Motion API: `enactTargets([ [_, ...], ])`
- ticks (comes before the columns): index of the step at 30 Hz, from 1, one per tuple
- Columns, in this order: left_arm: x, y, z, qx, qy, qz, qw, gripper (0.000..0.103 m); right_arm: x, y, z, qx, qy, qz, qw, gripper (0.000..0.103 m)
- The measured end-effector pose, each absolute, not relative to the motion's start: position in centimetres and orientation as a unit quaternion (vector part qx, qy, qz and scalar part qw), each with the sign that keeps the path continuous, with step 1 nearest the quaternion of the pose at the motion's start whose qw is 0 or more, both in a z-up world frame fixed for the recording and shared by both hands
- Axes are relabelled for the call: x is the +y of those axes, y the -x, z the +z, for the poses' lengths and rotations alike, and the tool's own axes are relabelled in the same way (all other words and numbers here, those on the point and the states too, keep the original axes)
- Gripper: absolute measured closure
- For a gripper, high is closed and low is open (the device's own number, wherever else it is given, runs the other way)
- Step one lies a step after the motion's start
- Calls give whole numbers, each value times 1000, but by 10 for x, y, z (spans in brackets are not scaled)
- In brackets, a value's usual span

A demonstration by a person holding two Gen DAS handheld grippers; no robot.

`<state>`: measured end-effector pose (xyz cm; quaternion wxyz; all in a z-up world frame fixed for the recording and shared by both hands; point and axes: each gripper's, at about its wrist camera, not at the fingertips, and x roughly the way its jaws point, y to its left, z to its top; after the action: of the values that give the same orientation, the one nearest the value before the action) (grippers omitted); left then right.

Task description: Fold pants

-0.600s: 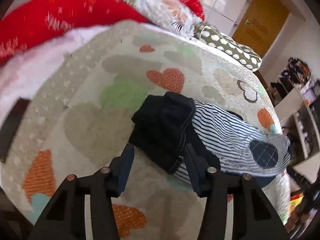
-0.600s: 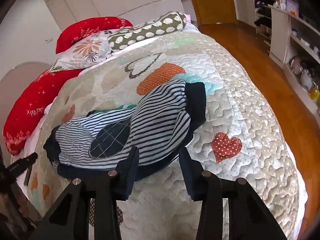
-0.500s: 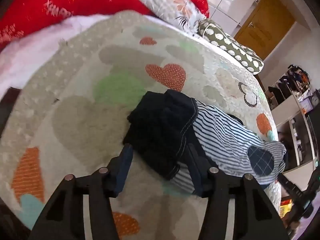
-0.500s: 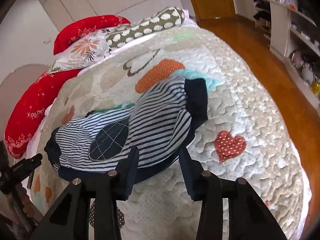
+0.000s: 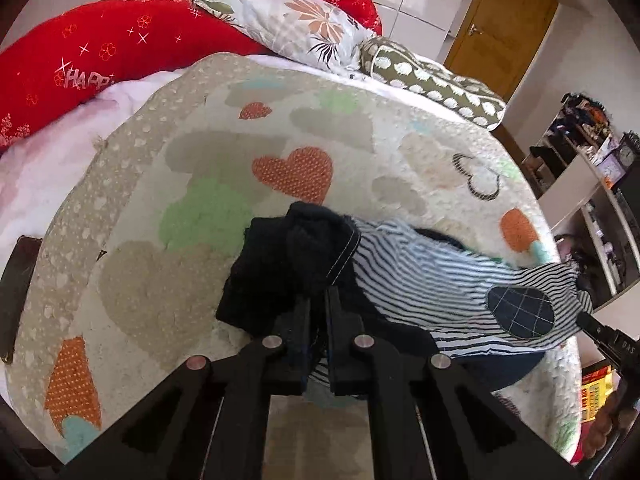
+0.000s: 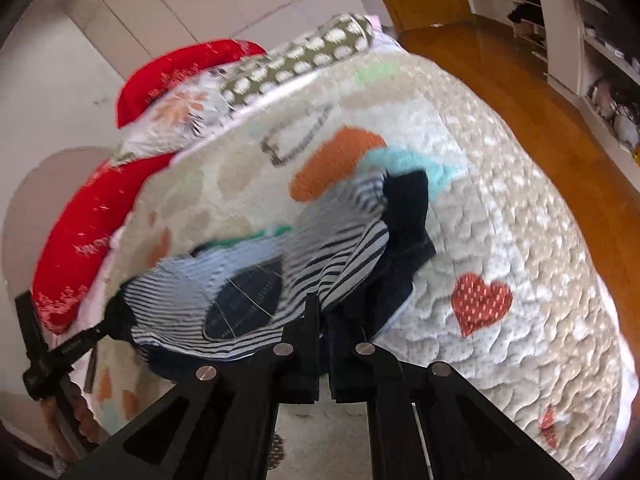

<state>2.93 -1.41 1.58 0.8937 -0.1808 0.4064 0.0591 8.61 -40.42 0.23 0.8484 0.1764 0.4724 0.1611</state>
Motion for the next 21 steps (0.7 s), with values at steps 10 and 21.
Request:
enactTargets([
  [10, 13, -117, 36, 423, 211, 104, 875, 97, -373, -165, 37, 450, -117, 162, 870, 99],
  [21, 69, -157, 33, 420, 231, 143, 866, 80, -328, -267, 13, 465, -12, 90, 881, 94],
])
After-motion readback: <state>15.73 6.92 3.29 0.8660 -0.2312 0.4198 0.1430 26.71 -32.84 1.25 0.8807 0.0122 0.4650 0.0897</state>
